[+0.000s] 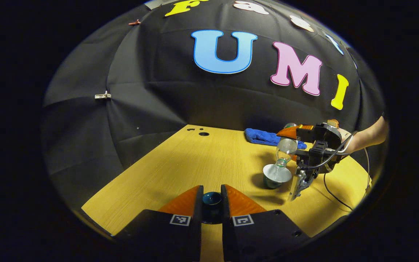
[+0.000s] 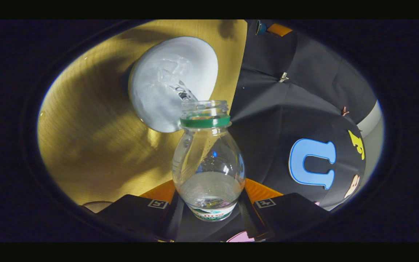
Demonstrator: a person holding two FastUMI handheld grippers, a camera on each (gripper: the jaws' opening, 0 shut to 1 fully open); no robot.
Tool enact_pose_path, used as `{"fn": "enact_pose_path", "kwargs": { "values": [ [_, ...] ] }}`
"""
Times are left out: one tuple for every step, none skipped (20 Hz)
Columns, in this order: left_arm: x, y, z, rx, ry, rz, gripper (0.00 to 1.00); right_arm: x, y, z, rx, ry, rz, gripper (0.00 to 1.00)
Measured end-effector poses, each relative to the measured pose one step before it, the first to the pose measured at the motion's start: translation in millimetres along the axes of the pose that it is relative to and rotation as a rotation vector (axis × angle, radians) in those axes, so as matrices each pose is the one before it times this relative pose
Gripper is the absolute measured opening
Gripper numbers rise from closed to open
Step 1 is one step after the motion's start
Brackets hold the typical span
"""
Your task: Open the teacup lid with one hand, grasp the water bottle and pour water into the teacup with the other hand; after pouring, place the water bottle on the coaster and then close the teacup lid.
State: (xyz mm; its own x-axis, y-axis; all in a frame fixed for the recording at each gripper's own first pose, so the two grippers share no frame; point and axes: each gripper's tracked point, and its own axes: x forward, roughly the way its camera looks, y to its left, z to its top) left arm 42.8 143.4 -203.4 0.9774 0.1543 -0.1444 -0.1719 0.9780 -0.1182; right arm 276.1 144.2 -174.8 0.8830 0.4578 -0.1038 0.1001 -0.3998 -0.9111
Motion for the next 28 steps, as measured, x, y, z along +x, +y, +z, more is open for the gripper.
{"fn": "enact_pose_path", "kwargs": {
  "values": [
    [-0.79, 0.90, -0.10, -0.01339, 0.00152, -0.00170, 0.28, 0.77, 0.14, 0.33, -0.01032, 0.00246, -0.00238, 0.71],
    [-1.47, 0.49, 0.37, -0.01333, 0.00048, 0.00112, 0.27, -0.51, -0.97, 1.32, -0.01429, -0.00136, -0.00809, 0.71],
    [-0.29, 0.49, -0.82, -0.00965, 0.00069, 0.00297, 0.27, -1.18, -0.45, 0.34, -0.01797, -0.00458, -0.00811, 0.71],
    [-0.13, 1.19, 0.07, -0.00658, -0.00072, 0.00231, 0.27, -1.39, -1.53, 2.29, -0.01377, -0.00259, -0.01011, 0.71],
    [-1.05, 0.68, -0.53, -0.00398, 0.00096, -0.00035, 0.27, -1.70, 0.57, 0.90, -0.00705, -0.00342, -0.00213, 0.71],
    [-0.67, 0.06, -0.82, 0.00096, 0.00257, -0.00020, 0.27, -0.56, 0.58, 1.00, -0.00918, 0.00076, -0.00319, 0.71],
    [-0.03, 0.44, -1.20, 0.00580, 0.00012, -0.00192, 0.27, 0.82, 1.33, 0.27, -0.01296, 0.00177, -0.00191, 0.71],
    [-0.93, 0.44, 0.11, 0.00840, 0.00038, -0.00101, 0.27, -0.43, -0.52, 0.51, -0.01249, 0.00233, -0.00187, 0.71],
    [-1.51, 1.06, -0.83, 0.00800, 0.00068, -0.00135, 0.27, -0.07, 1.16, 0.20, -0.00707, 0.00267, -0.00094, 0.71],
    [-0.65, 0.78, -0.98, 0.00592, 0.00083, -0.00145, 0.27, -0.91, -0.79, 0.54, -0.00742, -0.00124, -0.00069, 0.71],
    [-0.77, -0.21, -0.22, 0.00480, 0.00106, -0.00032, 0.27, -1.16, -2.49, 0.59, -0.01261, -0.00249, -0.00784, 0.71],
    [-0.57, 0.63, 0.38, 0.00366, -0.00013, -0.00015, 0.27, -2.58, -0.62, 2.55, -0.00528, -0.00222, -0.00340, 0.75],
    [-1.37, -0.06, -0.64, 0.00253, 0.00010, -0.00049, 0.27, -0.77, 1.64, 1.31, -0.00458, -0.00349, -0.00049, 0.71],
    [-1.53, 1.11, 0.74, 0.00145, -0.00048, -0.00066, 0.27, 0.58, -2.60, 0.98, -0.01071, -0.00151, -0.00359, 0.71],
    [-2.06, -0.15, -0.73, 0.00184, 0.00113, -0.00148, 0.27, 0.38, -0.23, -0.32, -0.00771, 0.00067, 0.00005, 0.67],
    [-1.25, 1.18, -0.42, 0.00338, 0.00059, 0.00083, 0.27, 0.35, -0.72, -0.77, 0.00044, 0.00283, -0.00119, 0.71],
    [-1.18, 0.99, -1.66, 0.00471, 0.00268, 0.00066, 0.27, -1.35, 0.55, -1.16, 0.00595, 0.00389, 0.00380, 0.71],
    [-1.11, 0.72, 0.09, 0.00449, 0.00004, 0.00107, 0.28, -0.31, -0.75, 0.58, 0.00071, 0.00397, 0.00051, 0.71],
    [-0.70, 0.60, 0.46, 0.00381, -0.00195, -0.00022, 0.28, -0.57, -0.60, 1.47, -0.00246, -0.00022, -0.00160, 0.71],
    [-1.21, -0.05, 0.52, 0.00357, -0.00197, -0.00028, 0.27, 1.88, 0.36, 2.36, -0.00472, -0.00363, -0.00129, 0.67],
    [-0.46, 0.06, -0.07, 0.00418, -0.00077, -0.00098, 0.27, -1.29, -0.01, 0.97, -0.00391, -0.00165, -0.00010, 0.71],
    [-0.56, -0.34, 0.77, 0.00331, -0.00066, -0.00123, 0.27, 0.18, -1.08, 0.88, -0.00259, -0.00255, -0.00019, 0.71],
    [-0.20, -0.62, 0.94, 0.00378, -0.00114, -0.00121, 0.27, -0.48, -0.95, 1.32, -0.00084, -0.00122, 0.00118, 0.71],
    [-1.02, -0.56, 1.52, 0.00459, -0.00251, -0.00128, 0.27, -0.87, -0.05, 0.30, 0.00329, -0.00075, 0.00277, 0.71],
    [-0.06, -0.42, 0.61, 0.00502, -0.00232, -0.00065, 0.27, -0.60, -1.83, -0.07, 0.00287, -0.00327, -0.00001, 0.71],
    [-0.53, -0.74, 0.97, 0.00477, -0.00110, -0.00091, 0.27, -0.59, -0.75, 1.43, -0.00009, -0.00139, -0.00090, 0.71],
    [0.53, 0.67, -0.08, 0.00419, 0.00095, 0.00184, 0.27, 0.38, 0.72, 0.88, -0.00096, -0.00302, 0.00180, 0.71],
    [-0.39, 0.96, -0.45, 0.00111, 0.00236, 0.00322, 0.28, 0.16, -0.34, 0.36, -0.00047, -0.00045, 0.00116, 0.71]
  ]
}}
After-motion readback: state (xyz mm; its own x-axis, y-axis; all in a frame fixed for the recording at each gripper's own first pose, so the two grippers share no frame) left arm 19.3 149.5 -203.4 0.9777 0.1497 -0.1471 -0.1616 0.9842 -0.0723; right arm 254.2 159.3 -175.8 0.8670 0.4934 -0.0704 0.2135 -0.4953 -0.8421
